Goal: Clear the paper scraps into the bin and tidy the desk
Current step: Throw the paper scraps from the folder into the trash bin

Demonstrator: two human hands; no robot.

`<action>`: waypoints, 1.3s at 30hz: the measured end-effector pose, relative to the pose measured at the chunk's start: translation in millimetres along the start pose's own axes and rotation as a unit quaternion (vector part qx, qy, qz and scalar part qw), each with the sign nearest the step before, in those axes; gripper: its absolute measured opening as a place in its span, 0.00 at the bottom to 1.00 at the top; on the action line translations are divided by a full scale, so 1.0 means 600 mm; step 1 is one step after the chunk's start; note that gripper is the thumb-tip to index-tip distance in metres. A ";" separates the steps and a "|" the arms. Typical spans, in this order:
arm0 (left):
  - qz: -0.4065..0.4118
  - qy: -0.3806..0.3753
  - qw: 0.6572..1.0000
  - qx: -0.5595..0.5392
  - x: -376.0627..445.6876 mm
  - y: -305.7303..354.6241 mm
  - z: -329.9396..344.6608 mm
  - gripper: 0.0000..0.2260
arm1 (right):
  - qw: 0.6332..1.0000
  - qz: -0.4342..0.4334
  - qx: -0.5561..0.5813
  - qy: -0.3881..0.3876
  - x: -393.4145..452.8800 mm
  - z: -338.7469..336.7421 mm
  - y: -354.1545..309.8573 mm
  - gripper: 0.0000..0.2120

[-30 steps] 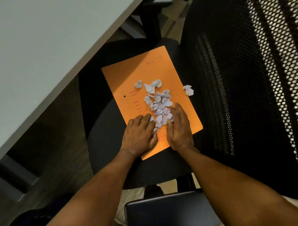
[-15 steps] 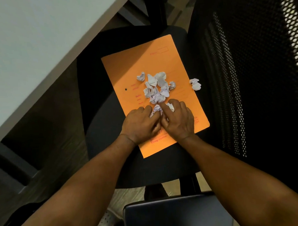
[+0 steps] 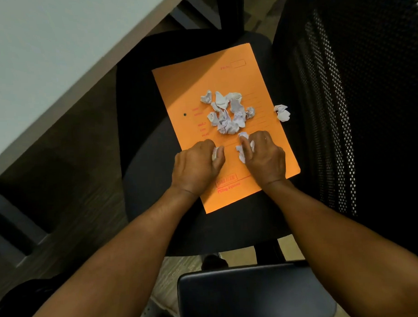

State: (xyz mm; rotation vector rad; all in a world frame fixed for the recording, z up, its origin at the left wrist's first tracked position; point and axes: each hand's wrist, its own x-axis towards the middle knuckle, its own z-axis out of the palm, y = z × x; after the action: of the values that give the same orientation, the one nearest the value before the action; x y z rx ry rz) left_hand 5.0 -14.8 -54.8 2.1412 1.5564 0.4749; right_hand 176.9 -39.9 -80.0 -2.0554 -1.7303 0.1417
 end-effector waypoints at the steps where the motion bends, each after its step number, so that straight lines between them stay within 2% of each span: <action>1: -0.039 0.027 0.998 -0.037 -0.003 0.002 -0.005 0.15 | 1.000 0.006 0.012 0.008 0.001 -0.003 -0.001 0.20; 4: -0.143 0.079 0.978 -0.131 -0.004 0.003 -0.025 0.16 | 0.997 0.054 0.059 0.017 0.003 -0.012 -0.009 0.16; 9: -0.192 0.108 0.961 -0.170 -0.027 -0.022 -0.066 0.15 | 0.988 0.098 0.101 0.068 0.018 -0.035 -0.045 0.16; 13: -0.207 0.142 0.957 -0.145 -0.069 -0.055 -0.113 0.14 | 0.983 0.081 0.137 0.096 0.018 -0.055 -0.123 0.17; 17: -0.236 0.214 0.932 -0.175 -0.134 -0.101 -0.172 0.13 | 0.976 0.013 0.194 0.093 -0.002 -0.063 -0.249 0.16; 19: -0.254 0.251 0.916 -0.186 -0.180 -0.134 -0.201 0.13 | 0.974 -0.014 0.221 0.056 -0.023 -0.055 -0.322 0.15; 23: -0.293 0.306 0.887 -0.184 -0.292 -0.215 -0.254 0.15 | 0.963 -0.089 0.246 -0.070 -0.093 -0.022 -0.460 0.10; 28: -0.363 0.358 0.848 -0.144 -0.479 -0.326 -0.297 0.15 | 0.933 -0.143 0.255 -0.208 -0.226 0.043 -0.602 0.12; 34: -0.492 0.390 0.772 -0.100 -0.729 -0.448 -0.275 0.15 | 0.893 -0.198 0.239 -0.325 -0.441 0.160 -0.731 0.15; 39: -0.563 0.374 0.736 -0.040 -0.870 -0.541 -0.219 0.16 | 0.852 -0.245 0.200 -0.417 -0.604 0.272 -0.809 0.17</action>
State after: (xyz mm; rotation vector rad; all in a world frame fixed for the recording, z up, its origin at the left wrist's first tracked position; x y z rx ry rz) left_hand -481.4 -406.4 -127.9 0.5361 2.7746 0.9361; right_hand -398.6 -287.1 -107.0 -1.2332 -2.3750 1.2620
